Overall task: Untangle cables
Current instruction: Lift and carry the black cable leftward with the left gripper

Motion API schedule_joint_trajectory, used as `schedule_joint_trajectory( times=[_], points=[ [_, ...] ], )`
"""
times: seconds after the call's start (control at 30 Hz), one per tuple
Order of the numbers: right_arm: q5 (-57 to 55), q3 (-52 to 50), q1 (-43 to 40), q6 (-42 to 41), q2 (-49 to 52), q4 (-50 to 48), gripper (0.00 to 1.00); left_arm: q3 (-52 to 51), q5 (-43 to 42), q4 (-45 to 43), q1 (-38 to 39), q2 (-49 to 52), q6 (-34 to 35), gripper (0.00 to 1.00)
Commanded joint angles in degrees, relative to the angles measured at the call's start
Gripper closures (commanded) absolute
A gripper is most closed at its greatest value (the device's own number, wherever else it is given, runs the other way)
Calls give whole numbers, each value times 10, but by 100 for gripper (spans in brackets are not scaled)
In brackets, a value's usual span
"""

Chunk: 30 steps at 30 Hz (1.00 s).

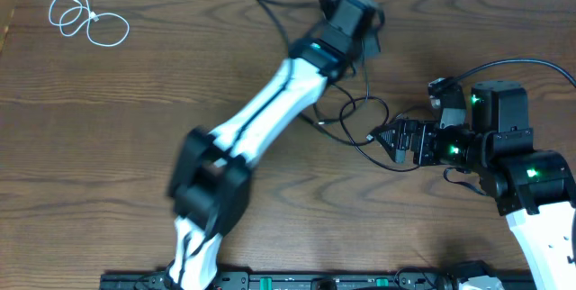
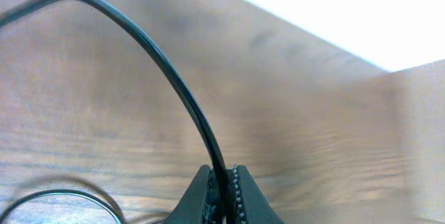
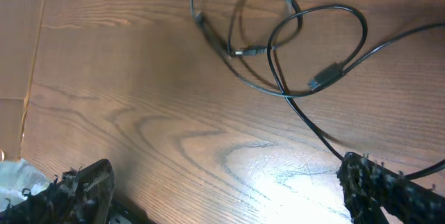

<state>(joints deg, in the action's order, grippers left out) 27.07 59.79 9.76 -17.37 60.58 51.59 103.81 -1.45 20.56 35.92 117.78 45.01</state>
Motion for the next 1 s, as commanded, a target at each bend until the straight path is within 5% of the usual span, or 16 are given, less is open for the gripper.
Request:
schedule_joint_trajectory(
  times=[0.0, 0.27, 0.47, 0.73, 0.97],
  points=[
    [-2, 5, -3, 2, -1, 0, 1, 3, 4, -2, -12, -117, -1, 92],
    [-2, 5, -3, 2, 14, 1, 1, 3, 11, -38, -51, -286, -13, 93],
    [-2, 5, -3, 2, 25, 0, 1, 3, 17, -80, -154, -369, -18, 92],
    [-2, 5, -3, 2, 31, -6, 1, 3, 40, -84, -239, -388, -19, 93],
    [-2, 5, -3, 2, 32, -5, 1, 3, 177, -11, -306, -365, -89, 92]
  ],
)
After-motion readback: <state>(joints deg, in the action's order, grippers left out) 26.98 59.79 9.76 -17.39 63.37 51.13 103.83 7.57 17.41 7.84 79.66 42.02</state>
